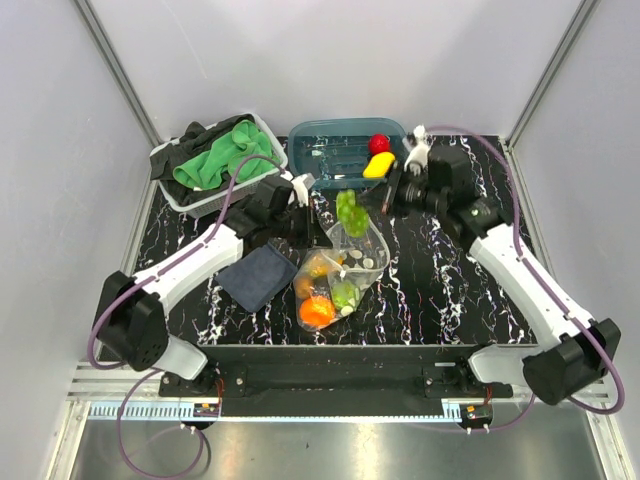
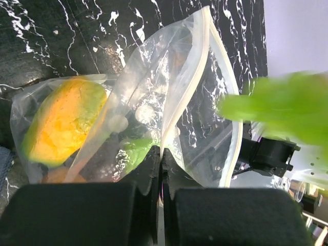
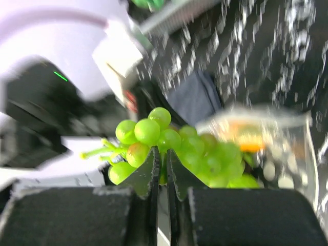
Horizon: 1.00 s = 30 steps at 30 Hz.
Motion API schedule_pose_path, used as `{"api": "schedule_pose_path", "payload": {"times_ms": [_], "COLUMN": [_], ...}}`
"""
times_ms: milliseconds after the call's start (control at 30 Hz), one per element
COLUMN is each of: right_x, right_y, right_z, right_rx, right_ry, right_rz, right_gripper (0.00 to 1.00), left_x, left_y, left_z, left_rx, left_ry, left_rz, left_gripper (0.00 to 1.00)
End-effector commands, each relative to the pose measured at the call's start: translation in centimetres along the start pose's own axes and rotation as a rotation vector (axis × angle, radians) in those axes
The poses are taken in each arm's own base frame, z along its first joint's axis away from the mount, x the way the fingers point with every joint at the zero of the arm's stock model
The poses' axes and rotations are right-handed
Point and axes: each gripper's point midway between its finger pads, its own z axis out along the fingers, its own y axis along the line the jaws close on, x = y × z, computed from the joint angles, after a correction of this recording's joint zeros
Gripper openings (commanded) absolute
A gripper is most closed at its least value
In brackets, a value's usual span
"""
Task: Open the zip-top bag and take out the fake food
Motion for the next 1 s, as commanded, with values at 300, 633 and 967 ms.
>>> {"api": "schedule_pose_path", "payload": {"times_ms": [300,633,967], "right_x": [-16.1,-20.0,-18.6], "right_y": [-4.1,-17.3,-21.4], "right_z": [5.0,16.6,20.7], "right_rx": [0.071,0.207,0.248], "right_ry": [-0.222,-0.169,-0.089], "right_rz": [-0.031,0.033,0.151], "right_gripper": [0.04,0.04,0.47], "left_x": [0.3,0.5,-0.4], "left_y": [-1.1,-1.2,-3.0], "left_z": [0.9,0.8,-0.7], "left_rx": [0.097,0.105,0.143], "left_ry": [0.086,0.105,0.036], "left_rz": [0.097,0.155,0.198], "left_gripper": [0.0,0.0,0.0]}}
